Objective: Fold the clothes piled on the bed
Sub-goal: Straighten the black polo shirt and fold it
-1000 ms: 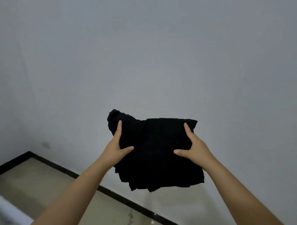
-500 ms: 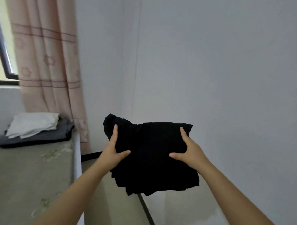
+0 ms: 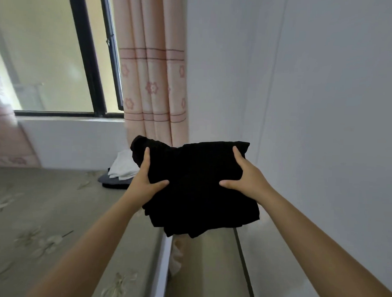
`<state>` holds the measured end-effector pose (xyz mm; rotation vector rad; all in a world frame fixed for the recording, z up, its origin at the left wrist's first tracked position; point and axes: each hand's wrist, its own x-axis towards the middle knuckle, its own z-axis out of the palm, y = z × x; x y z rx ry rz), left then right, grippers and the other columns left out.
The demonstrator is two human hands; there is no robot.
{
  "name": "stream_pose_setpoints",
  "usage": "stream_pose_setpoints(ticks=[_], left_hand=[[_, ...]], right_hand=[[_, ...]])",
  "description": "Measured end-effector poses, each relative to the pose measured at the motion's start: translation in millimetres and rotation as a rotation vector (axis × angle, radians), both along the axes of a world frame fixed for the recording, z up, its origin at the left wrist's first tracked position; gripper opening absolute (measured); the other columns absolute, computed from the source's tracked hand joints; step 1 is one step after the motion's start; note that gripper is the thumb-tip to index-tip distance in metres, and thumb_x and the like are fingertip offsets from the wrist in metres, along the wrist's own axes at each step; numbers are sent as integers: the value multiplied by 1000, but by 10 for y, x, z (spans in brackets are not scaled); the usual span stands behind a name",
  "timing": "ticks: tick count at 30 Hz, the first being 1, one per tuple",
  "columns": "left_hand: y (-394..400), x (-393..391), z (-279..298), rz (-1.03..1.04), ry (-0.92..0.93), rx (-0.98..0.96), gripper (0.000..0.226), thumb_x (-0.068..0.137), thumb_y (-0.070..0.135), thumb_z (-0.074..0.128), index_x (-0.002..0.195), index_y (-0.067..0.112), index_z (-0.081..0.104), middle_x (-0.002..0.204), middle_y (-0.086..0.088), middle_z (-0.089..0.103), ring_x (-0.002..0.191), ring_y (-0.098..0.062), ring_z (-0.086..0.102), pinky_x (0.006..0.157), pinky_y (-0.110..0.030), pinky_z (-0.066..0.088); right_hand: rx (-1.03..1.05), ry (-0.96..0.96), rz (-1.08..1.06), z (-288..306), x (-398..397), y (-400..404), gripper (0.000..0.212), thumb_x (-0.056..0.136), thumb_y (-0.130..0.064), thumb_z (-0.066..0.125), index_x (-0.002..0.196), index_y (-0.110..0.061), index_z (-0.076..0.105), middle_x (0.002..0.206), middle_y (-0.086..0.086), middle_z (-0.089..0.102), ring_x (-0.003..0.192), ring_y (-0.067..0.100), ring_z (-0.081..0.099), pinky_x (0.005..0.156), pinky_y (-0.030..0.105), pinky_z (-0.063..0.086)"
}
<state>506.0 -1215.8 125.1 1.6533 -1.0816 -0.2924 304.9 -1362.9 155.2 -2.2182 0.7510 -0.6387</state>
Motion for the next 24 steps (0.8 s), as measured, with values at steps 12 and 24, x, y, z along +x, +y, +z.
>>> stream_pose_setpoints(ticks=[12, 24], left_hand=[[-1642, 1333, -94, 304, 94, 45, 96, 82, 2, 64, 145, 31, -3, 151, -3, 17, 136, -22, 26, 108, -35, 27], [-2589, 3648, -591, 488, 210, 135, 98, 82, 4, 65, 145, 33, -4, 151, -2, 16, 135, -23, 27, 107, -37, 31]], right_hand=[[128, 22, 321, -227, 1877, -2253, 100, 78, -22, 72, 146, -28, -1, 150, 1, 26, 133, 18, 34, 104, 23, 29], [156, 171, 493, -733, 4614, -3462, 100, 77, -22, 72, 147, -22, 0, 150, 5, 25, 135, 20, 31, 107, 26, 27]])
